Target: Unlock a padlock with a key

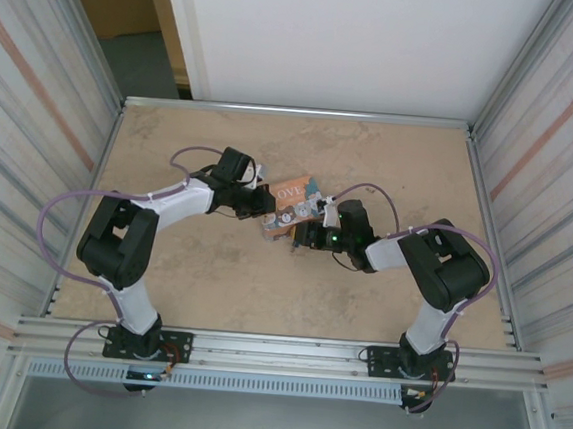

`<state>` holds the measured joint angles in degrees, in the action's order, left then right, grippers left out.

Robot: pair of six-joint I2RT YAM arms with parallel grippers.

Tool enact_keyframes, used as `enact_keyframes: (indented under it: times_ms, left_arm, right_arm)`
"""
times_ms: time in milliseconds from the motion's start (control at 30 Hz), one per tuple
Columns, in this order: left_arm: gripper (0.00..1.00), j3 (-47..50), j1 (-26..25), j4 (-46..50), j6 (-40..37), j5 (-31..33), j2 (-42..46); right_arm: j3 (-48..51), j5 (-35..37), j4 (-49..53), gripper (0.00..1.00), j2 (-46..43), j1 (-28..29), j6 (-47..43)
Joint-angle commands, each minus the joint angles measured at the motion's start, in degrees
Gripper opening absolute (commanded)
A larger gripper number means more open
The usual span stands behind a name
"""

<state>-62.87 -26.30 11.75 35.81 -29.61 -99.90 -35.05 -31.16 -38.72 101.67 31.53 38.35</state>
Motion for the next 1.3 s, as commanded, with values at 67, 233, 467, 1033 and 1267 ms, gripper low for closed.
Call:
enact_keyframes:
  times_ms: [67, 233, 467, 1033, 1267]
  left_arm:
    - [0.06, 1.26, -0.24, 0.89, -0.68, -0.64, -1.0]
    - [0.06, 1.35, -0.24, 0.83, -0.7, -0.54, -1.0]
    - [0.06, 2.44, -0.24, 0.45, -0.42, 0.07, -0.23]
    - [0.05, 6.77, -1.9, -2.91, 1.7, 0.34, 1.52]
    - [0.05, 8.01, -2.44, -4.22, 2.41, 0.6, 1.25]
  right_arm:
    - [-0.61, -0.96, 0.62, 0.25, 0.27, 0.29, -1.52]
    - [-0.74, -0.7, 1.28, 0.18, 0.46, 0.29, -1.61]
    - [-0.09, 1.11, 1.8, 0.07, -0.23, 0.03, -0.41]
    - [4.58, 11.45, -3.42, 0.0, -5.49, 0.11, 12.04]
    - [5.33, 15.48, -4.66, 0.0, -6.78, 0.11, 16.26]
